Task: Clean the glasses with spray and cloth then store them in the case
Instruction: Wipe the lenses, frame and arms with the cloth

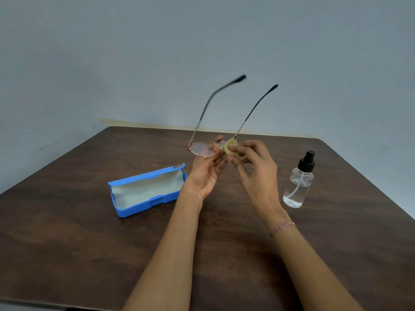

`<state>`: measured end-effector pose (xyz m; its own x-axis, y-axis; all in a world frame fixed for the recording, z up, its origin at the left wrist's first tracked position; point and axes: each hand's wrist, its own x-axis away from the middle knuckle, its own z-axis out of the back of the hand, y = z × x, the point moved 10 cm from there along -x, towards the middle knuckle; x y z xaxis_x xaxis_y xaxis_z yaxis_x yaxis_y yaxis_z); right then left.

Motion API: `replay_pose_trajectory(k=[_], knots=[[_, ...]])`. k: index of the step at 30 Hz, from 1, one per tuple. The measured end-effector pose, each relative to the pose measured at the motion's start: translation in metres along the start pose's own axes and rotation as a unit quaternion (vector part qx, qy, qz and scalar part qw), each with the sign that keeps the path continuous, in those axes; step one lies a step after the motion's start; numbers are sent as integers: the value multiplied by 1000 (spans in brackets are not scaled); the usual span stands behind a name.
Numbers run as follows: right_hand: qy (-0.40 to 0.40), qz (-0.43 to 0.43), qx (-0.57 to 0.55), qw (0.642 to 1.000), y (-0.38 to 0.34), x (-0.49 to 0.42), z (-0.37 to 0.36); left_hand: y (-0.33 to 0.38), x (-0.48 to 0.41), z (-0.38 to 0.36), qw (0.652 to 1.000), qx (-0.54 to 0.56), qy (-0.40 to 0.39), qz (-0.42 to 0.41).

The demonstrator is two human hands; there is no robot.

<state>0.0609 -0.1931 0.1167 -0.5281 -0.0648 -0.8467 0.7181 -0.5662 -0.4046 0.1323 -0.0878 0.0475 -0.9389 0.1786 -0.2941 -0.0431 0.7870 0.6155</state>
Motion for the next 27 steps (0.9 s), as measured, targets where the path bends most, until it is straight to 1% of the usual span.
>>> replay_pose_trajectory(k=[4,9,13,15,19,22,25,27], knots=[[24,-6,-1,1000,3,-2,9,-3,1,-3,1000,10,-3,12],[18,11,1,1000,-5,0,5,-8,4,-12,1000,9,-10,25],[16,34,91,995,-11,-1,7,-13,4,-12,999,26,-7,38],[4,39,110,993,-8,-3,7,-16,3,-11,999,28,-5,45],[-16,50,124,991,-4,-5,7,-21,2,-10,998,10,5,58],[-27,34,133,990,0,-7,3,-25,4,-12,997,-6,21,72],[-22,24,156,987,3,-8,3,-31,6,-17,995,-29,13,90],[-9,11,144,989,5,-9,6,-34,5,-21,993,-58,-3,98]])
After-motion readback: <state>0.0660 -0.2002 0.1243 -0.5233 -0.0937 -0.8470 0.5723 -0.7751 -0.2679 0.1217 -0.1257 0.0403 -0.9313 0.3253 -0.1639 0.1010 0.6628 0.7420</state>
